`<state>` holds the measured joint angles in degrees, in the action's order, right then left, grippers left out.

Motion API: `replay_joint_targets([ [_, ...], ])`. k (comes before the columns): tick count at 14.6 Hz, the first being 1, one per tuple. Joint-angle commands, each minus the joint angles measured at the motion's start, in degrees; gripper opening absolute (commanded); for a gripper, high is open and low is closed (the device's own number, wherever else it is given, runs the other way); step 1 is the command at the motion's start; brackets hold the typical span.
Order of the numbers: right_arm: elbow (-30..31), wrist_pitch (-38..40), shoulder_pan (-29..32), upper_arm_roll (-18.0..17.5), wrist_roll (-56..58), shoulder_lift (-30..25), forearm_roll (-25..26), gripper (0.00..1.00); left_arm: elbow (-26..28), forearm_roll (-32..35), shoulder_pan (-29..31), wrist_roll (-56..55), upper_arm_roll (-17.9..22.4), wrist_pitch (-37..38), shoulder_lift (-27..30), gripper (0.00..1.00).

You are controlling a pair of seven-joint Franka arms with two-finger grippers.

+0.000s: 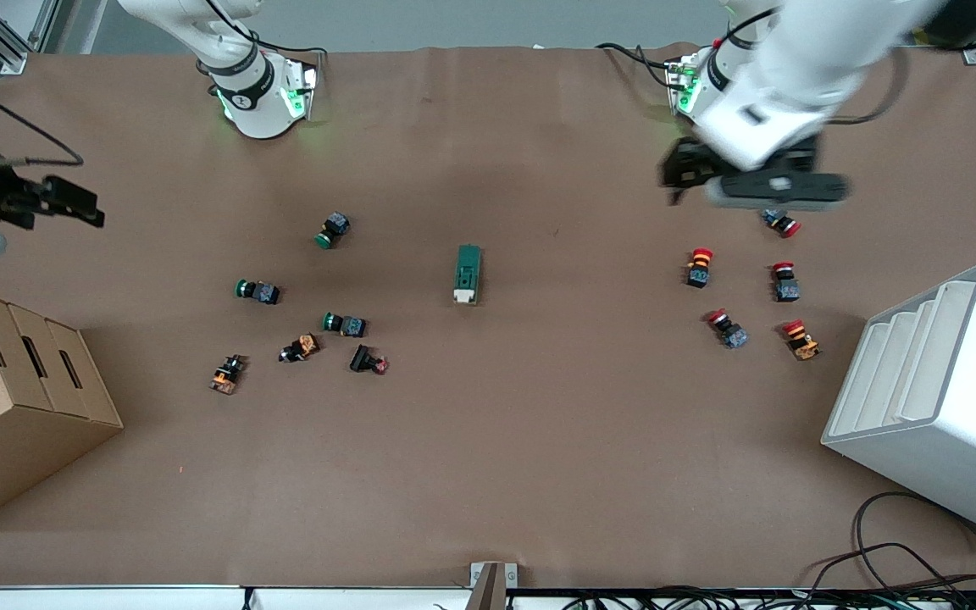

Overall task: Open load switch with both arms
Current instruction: 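Move both grippers from rest toward the green load switch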

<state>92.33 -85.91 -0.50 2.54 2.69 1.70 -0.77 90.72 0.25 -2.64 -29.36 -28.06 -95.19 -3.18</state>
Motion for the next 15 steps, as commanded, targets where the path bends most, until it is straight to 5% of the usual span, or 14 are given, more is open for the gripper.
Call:
replay_joint_targets([
  [1,-2.2,-1.2,-0.5,0.3,-0.3,5.6,1.0,1.00,2.9,1.9,-4.1,-12.3,-2.6,-7.4,-3.1,1.00],
  [6,-1.7,-3.6,-2.0,0.2,-5.5,7.8,-0.1,1.00,4.3,11.6,-18.4,-37.2,-2.5,-15.3,-12.7,1.00],
  [15,-2.4,-9.4,-17.3,-0.3,-55.2,19.9,-8.3,1.00,5.5,40.4,-34.5,-78.9,-2.6,-24.9,-28.8,1.00],
])
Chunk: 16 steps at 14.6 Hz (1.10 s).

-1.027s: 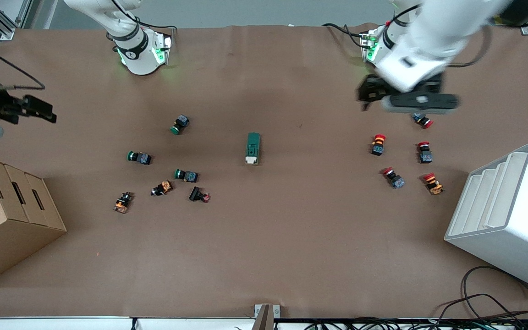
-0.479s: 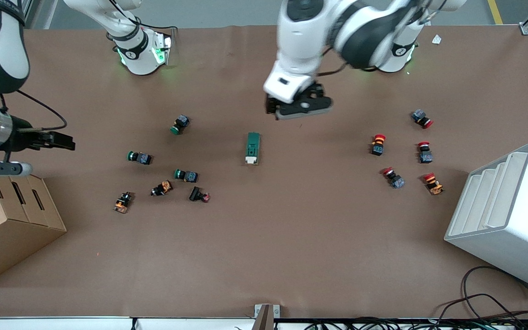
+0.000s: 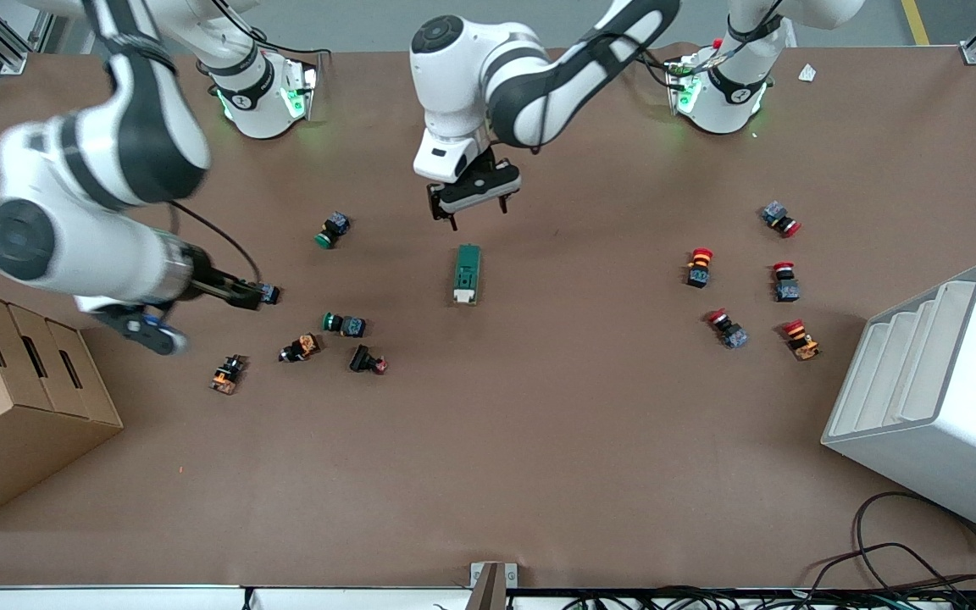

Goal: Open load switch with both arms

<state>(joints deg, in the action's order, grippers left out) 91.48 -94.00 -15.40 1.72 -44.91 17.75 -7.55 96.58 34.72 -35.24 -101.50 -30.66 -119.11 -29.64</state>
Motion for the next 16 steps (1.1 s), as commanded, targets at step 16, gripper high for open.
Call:
replay_joint_targets([
  [16,-16.0,-14.5,-23.9,0.4,-56.8,32.2,-11.2,1.00,10.8,61.6,-10.9,-43.7,1.4,2.7,-15.2,0.99],
])
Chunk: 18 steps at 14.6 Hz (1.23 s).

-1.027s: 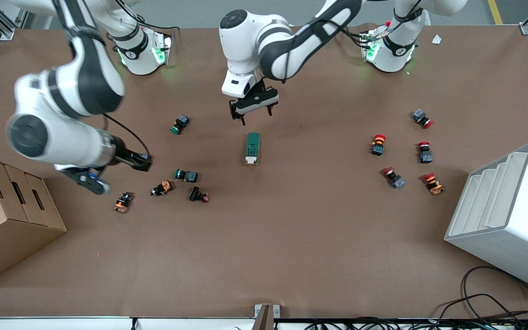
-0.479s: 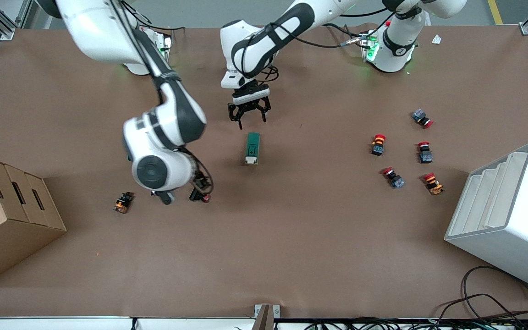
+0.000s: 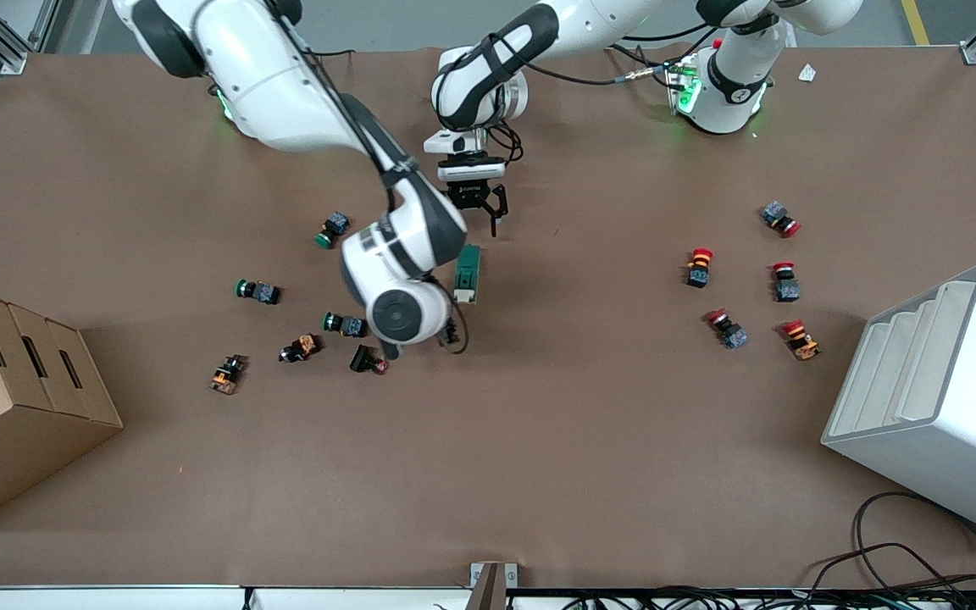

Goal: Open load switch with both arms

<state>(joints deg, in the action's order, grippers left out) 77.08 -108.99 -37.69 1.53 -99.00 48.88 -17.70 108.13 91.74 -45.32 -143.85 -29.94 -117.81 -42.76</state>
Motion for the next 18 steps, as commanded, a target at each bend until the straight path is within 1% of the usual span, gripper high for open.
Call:
replay_joint_targets([
  [1,-1.6,1.0,-1.9,0.6,-2.9,1.0,-1.2,1.00,-0.7,6.9,-0.8,-1.7,0.8,2.2,-3.3,0.99],
  [4,-1.6,4.9,-2.8,0.5,-3.9,0.6,-1.2,1.00,-0.5,10.4,-1.0,-3.0,1.0,4.2,-5.2,0.99],
  [7,-3.0,11.4,-2.6,0.5,-3.9,-0.3,-1.1,1.00,-0.8,14.8,-1.0,-4.1,1.2,6.9,-7.1,0.99],
  [10,-5.4,17.6,-2.6,0.5,-3.7,-0.8,-1.1,1.00,-0.7,14.8,-1.7,-4.8,1.2,7.3,-7.8,0.99],
  [13,-5.4,21.7,-2.7,0.4,-3.5,-1.8,-1.3,1.00,-0.7,14.8,-1.8,-5.4,1.2,7.3,-7.8,0.99],
  [15,-5.4,22.9,-2.6,0.1,-3.5,-2.0,-1.4,1.00,-0.6,14.7,-1.9,-5.5,1.2,7.3,-8.2,0.99],
  [16,-5.2,22.9,-2.6,-0.9,-3.5,-2.0,-1.2,1.00,-0.5,14.7,-2.0,-5.4,1.2,7.3,-8.4,0.99],
  [18,-4.8,22.4,-2.8,-1.2,-3.5,-1.9,-1.2,1.00,-0.6,14.7,-2.2,-5.2,1.2,7.3,-8.6,0.99],
])
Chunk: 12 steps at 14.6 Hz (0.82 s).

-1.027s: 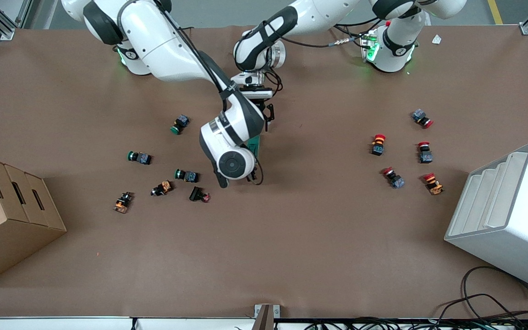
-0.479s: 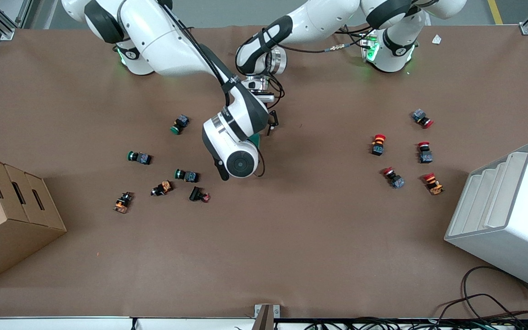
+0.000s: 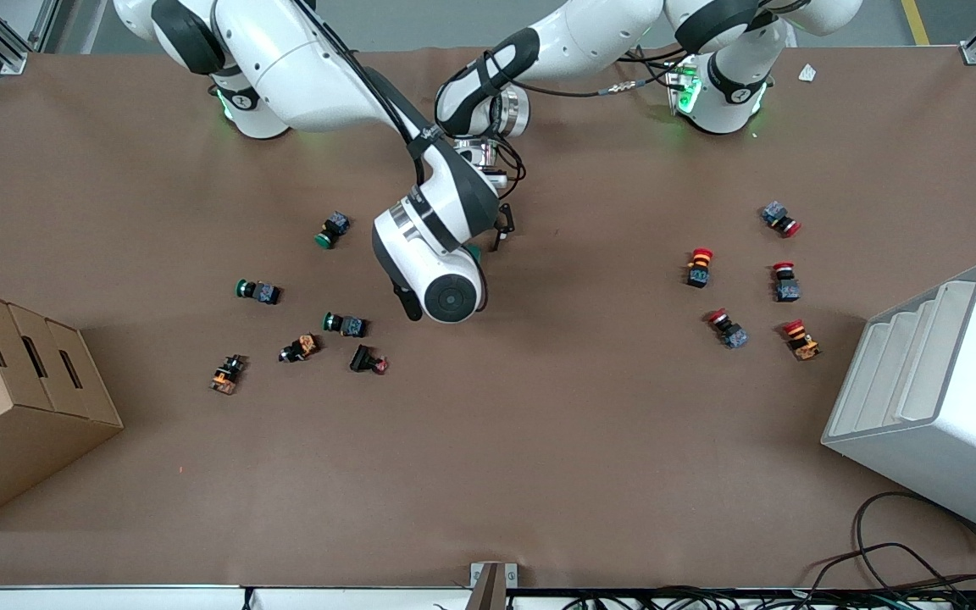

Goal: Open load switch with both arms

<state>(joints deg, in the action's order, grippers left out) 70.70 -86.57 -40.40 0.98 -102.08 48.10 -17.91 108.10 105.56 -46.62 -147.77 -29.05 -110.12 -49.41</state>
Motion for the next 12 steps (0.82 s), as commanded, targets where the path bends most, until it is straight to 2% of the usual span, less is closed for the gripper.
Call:
replay_joint_targets([
  [1,1.8,-0.3,-0.2,-0.6,-0.4,-1.0,-1.0,1.00,-0.6,0.9,-1.1,-1.3,0.3,-0.4,-1.9,0.99],
  [5,4.5,-2.5,-0.4,-1.0,-0.3,-0.8,-1.0,1.00,-1.1,1.0,-1.9,0.1,0.3,-0.2,-2.1,0.99],
  [10,11.9,-13.2,-4.4,-1.2,-0.4,-0.7,-1.0,1.00,-1.2,1.0,-2.0,0.1,0.4,-0.2,-2.4,0.99],
  [12,12.4,-13.7,-4.5,-1.2,-0.4,-0.7,-1.0,1.00,-1.2,1.0,-2.0,0.1,0.4,-0.2,-2.4,0.99],
])
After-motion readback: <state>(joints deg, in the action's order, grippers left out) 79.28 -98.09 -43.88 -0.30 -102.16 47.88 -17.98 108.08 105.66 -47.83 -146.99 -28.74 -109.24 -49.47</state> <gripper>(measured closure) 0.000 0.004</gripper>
